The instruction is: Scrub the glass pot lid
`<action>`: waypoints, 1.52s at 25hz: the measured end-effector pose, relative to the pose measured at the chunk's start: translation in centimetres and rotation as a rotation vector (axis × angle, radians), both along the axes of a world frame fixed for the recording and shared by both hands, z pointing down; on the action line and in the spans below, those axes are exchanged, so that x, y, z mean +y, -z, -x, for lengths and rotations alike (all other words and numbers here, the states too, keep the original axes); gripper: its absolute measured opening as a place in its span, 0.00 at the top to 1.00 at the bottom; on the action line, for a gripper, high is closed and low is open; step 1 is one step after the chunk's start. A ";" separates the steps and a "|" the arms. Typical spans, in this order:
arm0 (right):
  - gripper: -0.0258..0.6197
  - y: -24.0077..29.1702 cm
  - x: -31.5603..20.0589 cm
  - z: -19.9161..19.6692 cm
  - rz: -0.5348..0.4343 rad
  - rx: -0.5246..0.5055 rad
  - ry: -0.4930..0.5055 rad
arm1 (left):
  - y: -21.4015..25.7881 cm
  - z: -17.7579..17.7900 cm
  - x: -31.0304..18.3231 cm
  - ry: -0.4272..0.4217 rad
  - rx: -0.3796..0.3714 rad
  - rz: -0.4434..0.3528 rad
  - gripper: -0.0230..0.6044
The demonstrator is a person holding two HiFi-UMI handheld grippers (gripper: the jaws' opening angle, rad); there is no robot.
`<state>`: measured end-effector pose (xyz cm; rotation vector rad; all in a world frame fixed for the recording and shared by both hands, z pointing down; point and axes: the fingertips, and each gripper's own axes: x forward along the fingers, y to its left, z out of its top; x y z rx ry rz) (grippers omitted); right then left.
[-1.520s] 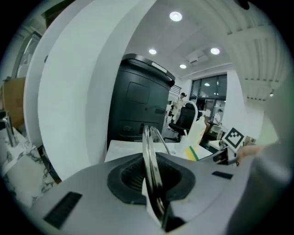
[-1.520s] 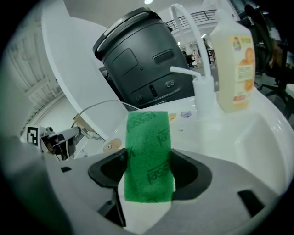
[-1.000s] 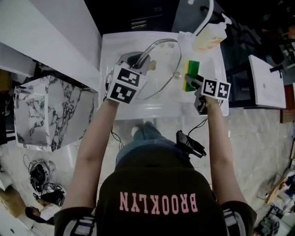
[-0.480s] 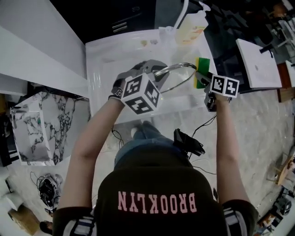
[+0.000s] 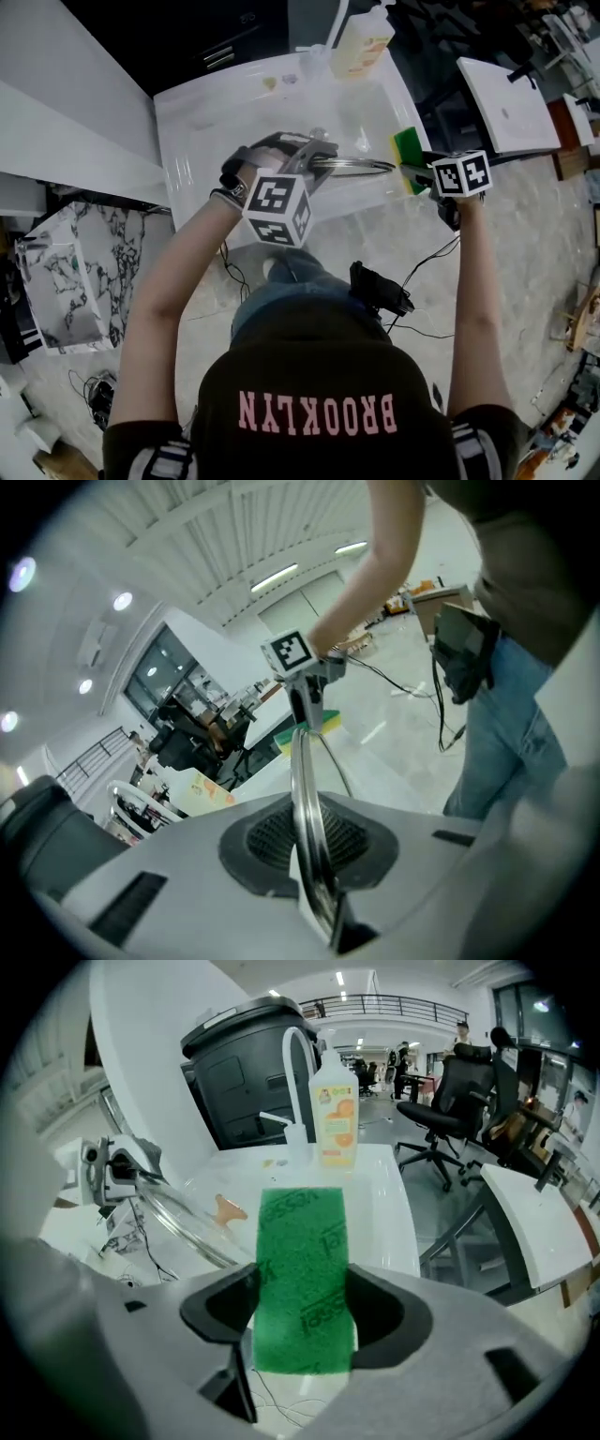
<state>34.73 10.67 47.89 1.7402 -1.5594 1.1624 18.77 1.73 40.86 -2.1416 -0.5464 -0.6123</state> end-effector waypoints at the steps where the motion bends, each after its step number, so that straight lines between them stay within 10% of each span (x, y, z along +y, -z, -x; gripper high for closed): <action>1: 0.53 0.3 0.3 0.1 0.003 0.000 0.006 | -0.5 0.4 0.1 -0.019 0.012 -0.040 0.92; 16: 0.53 4.6 -8.1 11.0 -0.246 -0.293 0.090 | -6.6 5.7 -5.7 -0.219 0.061 -0.471 0.92; 30: 0.53 -1.0 -15.2 20.4 -0.030 -0.316 0.307 | -11.1 7.9 -9.1 -0.261 -0.058 -0.615 0.91; 38: 0.53 -2.7 -15.3 21.1 0.036 -0.446 0.328 | -9.9 7.4 -10.2 -0.236 0.056 -0.738 0.90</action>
